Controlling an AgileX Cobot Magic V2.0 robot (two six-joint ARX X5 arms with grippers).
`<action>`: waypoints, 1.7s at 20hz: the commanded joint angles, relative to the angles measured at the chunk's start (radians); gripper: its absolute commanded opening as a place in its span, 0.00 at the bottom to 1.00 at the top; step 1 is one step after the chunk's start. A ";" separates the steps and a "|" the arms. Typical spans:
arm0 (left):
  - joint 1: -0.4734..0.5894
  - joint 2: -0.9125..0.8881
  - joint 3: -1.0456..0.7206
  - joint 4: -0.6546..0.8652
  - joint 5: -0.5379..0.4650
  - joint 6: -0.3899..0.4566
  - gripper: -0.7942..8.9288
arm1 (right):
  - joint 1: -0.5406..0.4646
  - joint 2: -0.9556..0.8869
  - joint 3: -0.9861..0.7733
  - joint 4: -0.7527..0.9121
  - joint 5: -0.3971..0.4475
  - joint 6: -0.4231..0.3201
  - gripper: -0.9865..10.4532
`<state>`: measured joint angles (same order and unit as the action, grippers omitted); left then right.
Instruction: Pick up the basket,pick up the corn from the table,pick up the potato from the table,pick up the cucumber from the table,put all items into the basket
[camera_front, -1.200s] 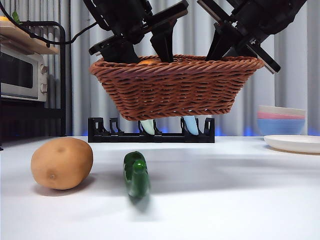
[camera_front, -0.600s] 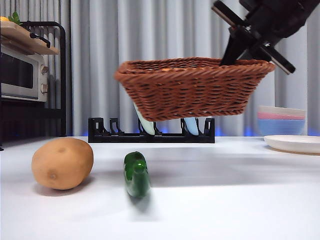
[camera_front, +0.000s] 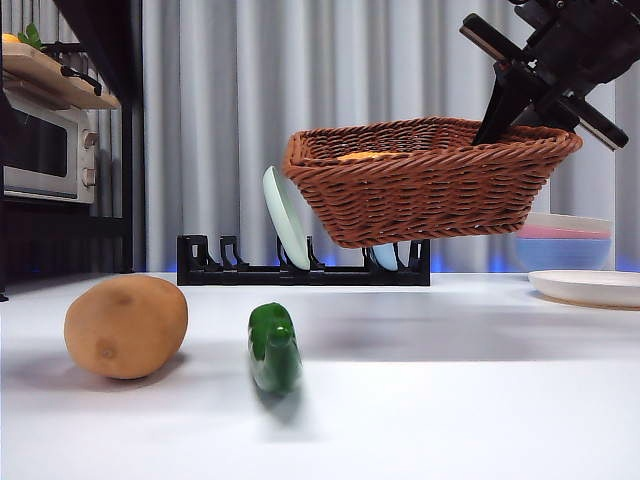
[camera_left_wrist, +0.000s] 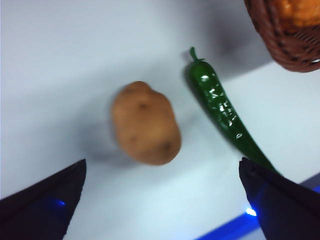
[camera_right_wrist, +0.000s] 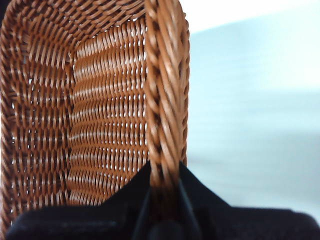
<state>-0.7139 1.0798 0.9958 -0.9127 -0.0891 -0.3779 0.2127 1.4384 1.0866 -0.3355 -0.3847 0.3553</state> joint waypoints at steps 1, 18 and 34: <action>0.010 0.053 -0.064 0.109 -0.002 -0.042 0.72 | -0.010 -0.003 0.010 0.021 -0.010 -0.005 0.07; 0.144 0.408 -0.077 0.299 0.067 0.064 0.07 | -0.011 -0.003 0.010 0.020 -0.010 -0.013 0.07; 0.053 0.000 0.121 0.411 0.217 0.009 0.07 | 0.076 -0.003 0.010 -0.003 -0.010 -0.013 0.07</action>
<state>-0.6586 1.0504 1.1229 -0.5049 0.1368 -0.3672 0.2863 1.4384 1.0866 -0.3527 -0.3851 0.3405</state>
